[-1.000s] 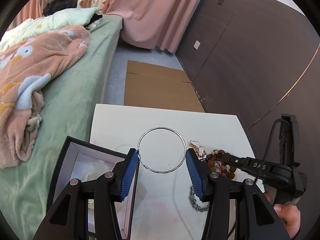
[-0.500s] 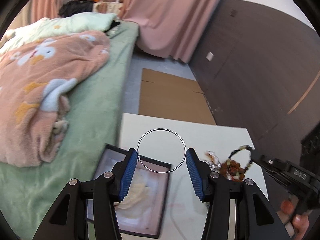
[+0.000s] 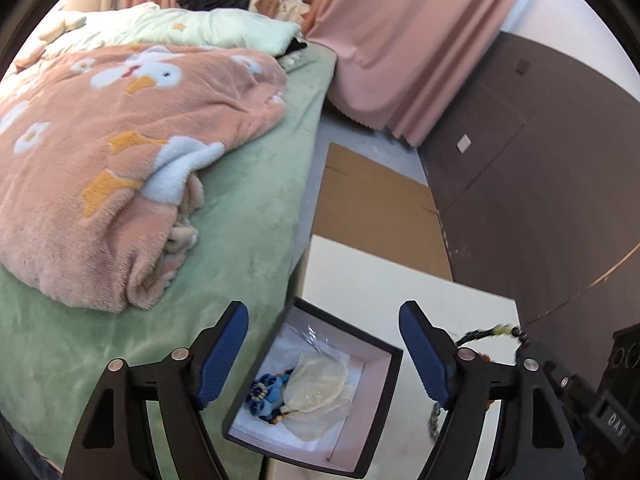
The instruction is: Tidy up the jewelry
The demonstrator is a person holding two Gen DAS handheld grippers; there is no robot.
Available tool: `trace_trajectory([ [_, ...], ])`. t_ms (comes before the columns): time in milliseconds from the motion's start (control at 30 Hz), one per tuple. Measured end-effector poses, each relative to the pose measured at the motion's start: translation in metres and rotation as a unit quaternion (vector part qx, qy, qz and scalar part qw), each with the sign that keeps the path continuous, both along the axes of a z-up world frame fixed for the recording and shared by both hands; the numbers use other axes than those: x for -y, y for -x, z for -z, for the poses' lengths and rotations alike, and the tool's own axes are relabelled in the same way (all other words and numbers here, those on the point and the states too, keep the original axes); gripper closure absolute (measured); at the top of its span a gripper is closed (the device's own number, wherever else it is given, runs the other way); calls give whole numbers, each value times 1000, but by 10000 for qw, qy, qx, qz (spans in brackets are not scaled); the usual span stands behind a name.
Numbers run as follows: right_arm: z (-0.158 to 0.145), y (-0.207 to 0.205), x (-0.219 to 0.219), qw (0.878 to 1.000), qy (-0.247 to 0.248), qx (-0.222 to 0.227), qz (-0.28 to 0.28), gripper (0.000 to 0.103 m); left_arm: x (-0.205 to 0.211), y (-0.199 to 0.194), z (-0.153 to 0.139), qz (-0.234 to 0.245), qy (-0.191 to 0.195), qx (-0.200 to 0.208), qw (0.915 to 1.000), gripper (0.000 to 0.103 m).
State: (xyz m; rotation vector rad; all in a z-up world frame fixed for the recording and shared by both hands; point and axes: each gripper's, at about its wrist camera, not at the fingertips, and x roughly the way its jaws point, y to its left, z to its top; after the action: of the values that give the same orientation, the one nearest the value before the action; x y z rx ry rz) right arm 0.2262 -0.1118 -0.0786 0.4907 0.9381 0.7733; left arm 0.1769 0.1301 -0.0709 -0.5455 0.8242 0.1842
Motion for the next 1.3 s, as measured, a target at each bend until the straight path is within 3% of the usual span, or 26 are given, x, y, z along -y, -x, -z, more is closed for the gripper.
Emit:
trace_trajectory([
  [300, 10, 6, -48, 9967, -543, -209, -574, 91, -16, 8, -2, -336, 126, 110, 9993, 24],
  [333, 13, 6, -55, 9963, -466, -270, -676, 86, -17, 8, -2, -337, 132, 105, 9993, 24],
  [400, 21, 7, -64, 9953, -245, -434, -827, 53, -16, 7, -1, -318, 142, 92, 9994, 24],
  [467, 23, 4, -59, 9966, -181, -424, -686, 46, -15, 7, -2, -292, 155, 94, 9994, 24],
  [867, 3, -3, 27, 9985, 486, -99, 249, 44, 26, 0, -5, 303, 76, 190, 9993, 24],
  [1067, 6, -8, 60, 9956, 723, -189, 565, 43, 54, -8, -4, 688, 71, 224, 9974, 24],
  [1300, 9, -16, 87, 9899, 1091, -262, 868, 29, 99, -16, 3, 1388, -156, 208, 9900, 24],
])
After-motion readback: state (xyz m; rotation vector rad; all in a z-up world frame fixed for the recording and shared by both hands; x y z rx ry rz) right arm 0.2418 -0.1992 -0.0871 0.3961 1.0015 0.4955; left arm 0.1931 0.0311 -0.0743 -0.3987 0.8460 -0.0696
